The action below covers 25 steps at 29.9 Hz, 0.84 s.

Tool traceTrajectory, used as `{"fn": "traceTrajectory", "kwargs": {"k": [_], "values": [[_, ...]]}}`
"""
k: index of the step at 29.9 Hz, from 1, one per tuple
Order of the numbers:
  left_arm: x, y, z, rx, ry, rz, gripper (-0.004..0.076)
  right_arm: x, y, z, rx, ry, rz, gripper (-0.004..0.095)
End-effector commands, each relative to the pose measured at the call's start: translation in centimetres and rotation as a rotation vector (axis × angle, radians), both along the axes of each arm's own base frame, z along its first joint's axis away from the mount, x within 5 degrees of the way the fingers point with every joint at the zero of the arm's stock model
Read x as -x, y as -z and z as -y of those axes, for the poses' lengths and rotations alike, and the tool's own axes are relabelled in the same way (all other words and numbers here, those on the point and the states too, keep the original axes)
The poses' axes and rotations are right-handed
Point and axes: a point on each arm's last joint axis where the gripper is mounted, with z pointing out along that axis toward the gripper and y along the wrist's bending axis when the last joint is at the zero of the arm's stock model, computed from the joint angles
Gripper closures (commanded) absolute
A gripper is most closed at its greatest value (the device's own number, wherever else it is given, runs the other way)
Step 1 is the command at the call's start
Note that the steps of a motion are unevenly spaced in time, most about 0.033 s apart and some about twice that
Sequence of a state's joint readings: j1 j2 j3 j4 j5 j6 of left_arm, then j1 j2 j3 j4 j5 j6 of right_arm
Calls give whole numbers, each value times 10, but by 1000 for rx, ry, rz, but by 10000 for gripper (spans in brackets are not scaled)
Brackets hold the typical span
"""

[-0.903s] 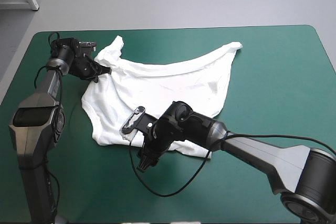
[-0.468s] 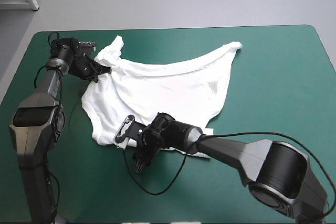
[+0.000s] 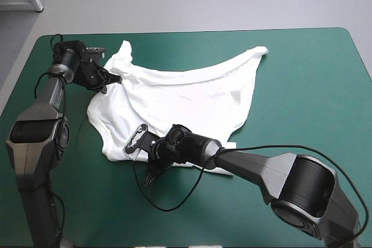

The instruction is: Fold the cloth

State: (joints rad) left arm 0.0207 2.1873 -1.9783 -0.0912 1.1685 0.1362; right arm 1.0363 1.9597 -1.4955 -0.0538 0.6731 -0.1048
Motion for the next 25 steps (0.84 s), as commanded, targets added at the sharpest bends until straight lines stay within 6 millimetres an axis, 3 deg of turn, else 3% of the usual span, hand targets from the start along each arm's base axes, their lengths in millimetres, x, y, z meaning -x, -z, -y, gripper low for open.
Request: {"fn": "traceTrajectory", "kwargs": {"k": [1,7,10,19,22,25], "values": [[24,-86,4,5,3,201,734,-2,-41,16,-50,50,43,923],[69,-166,5,7,4,391,734,3,-122,59,-169,168,203,924],[101,-209,5,5,4,510,734,12,-175,92,-245,241,346,924],[222,-344,9,36,-3,1023,734,55,-327,190,-499,406,648,924],[258,-374,9,32,-3,1162,734,70,-368,219,-582,437,755,924],[286,-394,7,-4,-15,1258,734,82,-396,246,-631,487,839,924]]}}
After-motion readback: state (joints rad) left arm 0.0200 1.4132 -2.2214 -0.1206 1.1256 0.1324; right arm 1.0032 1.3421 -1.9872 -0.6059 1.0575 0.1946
